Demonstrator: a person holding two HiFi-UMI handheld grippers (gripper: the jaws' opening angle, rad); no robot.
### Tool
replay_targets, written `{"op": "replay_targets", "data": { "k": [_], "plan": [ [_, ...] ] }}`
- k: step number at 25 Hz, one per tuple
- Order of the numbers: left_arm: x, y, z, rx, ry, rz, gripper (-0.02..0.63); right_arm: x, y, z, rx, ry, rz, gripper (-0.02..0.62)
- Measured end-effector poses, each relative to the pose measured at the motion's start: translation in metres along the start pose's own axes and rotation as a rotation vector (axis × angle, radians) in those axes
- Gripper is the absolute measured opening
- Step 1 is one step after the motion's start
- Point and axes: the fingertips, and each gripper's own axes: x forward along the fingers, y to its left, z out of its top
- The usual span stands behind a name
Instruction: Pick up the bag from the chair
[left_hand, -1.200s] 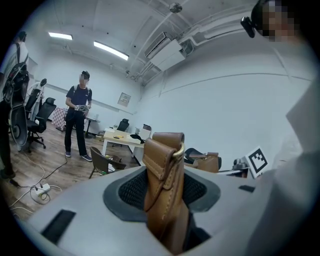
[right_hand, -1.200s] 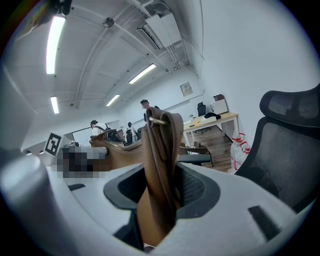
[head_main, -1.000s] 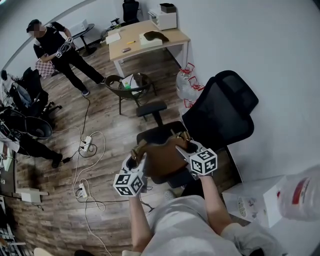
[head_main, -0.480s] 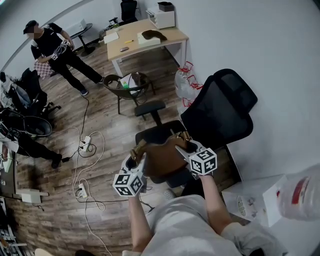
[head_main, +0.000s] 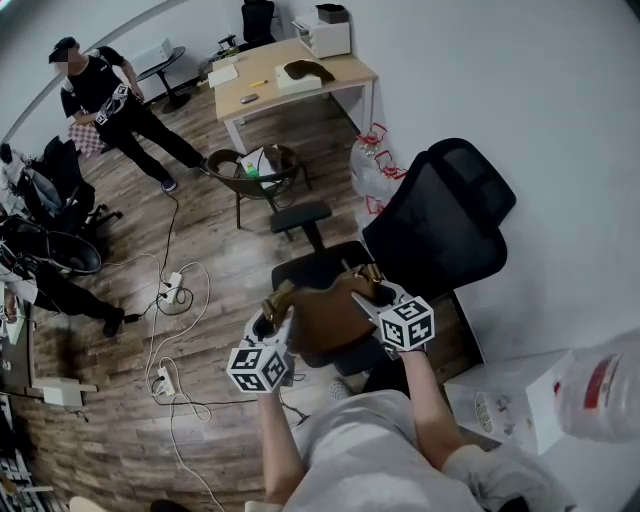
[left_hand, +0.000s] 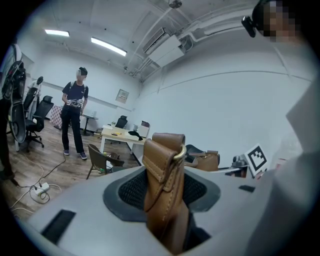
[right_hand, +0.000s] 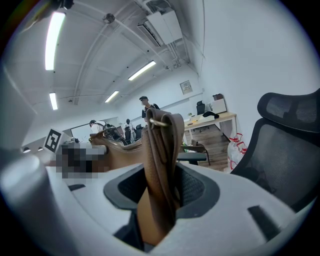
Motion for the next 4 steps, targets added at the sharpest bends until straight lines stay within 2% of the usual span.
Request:
{"op": "replay_targets", "data": {
  "k": [4],
  "plan": [
    [-0.0016,0.0016,0.0013,0.002,-0.001,0.002,0.166,0.0014,0.0018,0.0011,0.0,0.0,0.002,0.17]
  ]
}}
